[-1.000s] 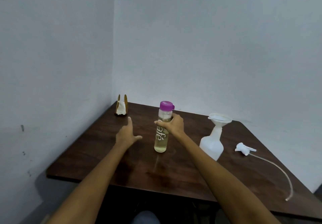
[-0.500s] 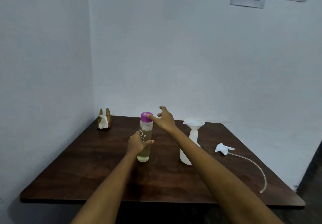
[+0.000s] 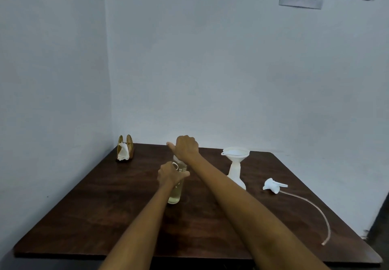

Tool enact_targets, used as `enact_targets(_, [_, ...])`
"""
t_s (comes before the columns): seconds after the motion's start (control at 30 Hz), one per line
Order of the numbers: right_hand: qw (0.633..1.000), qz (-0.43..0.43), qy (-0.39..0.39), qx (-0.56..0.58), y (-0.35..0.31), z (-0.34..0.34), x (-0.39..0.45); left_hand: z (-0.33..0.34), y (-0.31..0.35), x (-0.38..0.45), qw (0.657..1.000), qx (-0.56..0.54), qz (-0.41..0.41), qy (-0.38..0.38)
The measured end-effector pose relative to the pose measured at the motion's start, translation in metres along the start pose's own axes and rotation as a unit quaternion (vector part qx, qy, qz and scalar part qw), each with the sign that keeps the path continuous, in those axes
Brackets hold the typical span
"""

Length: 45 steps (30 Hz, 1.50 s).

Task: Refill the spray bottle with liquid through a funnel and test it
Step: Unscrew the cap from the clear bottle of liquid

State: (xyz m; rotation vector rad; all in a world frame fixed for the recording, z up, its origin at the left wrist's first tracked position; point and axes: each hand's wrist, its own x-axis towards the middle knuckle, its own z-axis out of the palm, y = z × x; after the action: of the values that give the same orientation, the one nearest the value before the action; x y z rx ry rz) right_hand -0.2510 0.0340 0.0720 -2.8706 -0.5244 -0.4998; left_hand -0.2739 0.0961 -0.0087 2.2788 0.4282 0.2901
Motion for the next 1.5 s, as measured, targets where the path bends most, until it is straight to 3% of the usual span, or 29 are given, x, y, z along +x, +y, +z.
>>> enact_targets(0.27, [0.997,-0.046,0.053,0.012,-0.028,0.007,0.005,-0.008,-0.004,0.013,0.997,-0.013,-0.063,-0.034])
enact_targets(0.5, [0.983,-0.106,0.087,0.118,-0.009,0.012,0.007,-0.015,-0.006,0.013,0.995,-0.025,-0.047,-0.083])
enact_targets(0.67, [0.971,-0.162,0.051,0.169,0.0,0.01,0.012,-0.01,-0.008,0.008,0.994,-0.064,-0.067,-0.055])
enact_targets(0.77, [0.989,-0.131,0.015,0.065,0.001,0.002,0.01,-0.009,-0.008,0.007,0.994,-0.066,-0.073,-0.053])
enact_targets(0.87, [0.977,-0.073,0.045,-0.195,-0.005,-0.012,0.008,-0.009,-0.011,0.009,0.994,-0.068,-0.064,-0.049])
enact_targets(0.97, [0.97,-0.096,-0.009,-0.222,-0.015,-0.025,0.007,-0.009,-0.012,0.007,0.995,-0.069,-0.054,-0.037])
enact_targets(1.1, [0.972,-0.109,-0.21,-0.002,-0.016,-0.053,0.017,-0.009,-0.014,0.009,0.994,-0.082,-0.055,-0.042])
enact_targets(1.17, [0.976,-0.1,-0.194,-0.006,-0.018,-0.059,0.017,-0.009,-0.014,0.009,0.994,-0.084,-0.051,-0.047])
enact_targets(1.27, [0.982,-0.076,-0.123,-0.119,-0.017,-0.058,0.011,-0.008,-0.014,0.008,0.994,-0.09,-0.047,-0.045])
enact_targets(1.4, [0.961,-0.134,-0.239,-0.023,-0.015,-0.067,0.014,-0.007,-0.014,0.009,0.993,-0.097,-0.052,-0.038])
enact_targets(1.5, [0.962,-0.13,-0.241,-0.002,-0.017,-0.079,0.013,-0.006,-0.015,0.009,0.993,-0.104,-0.047,-0.041])
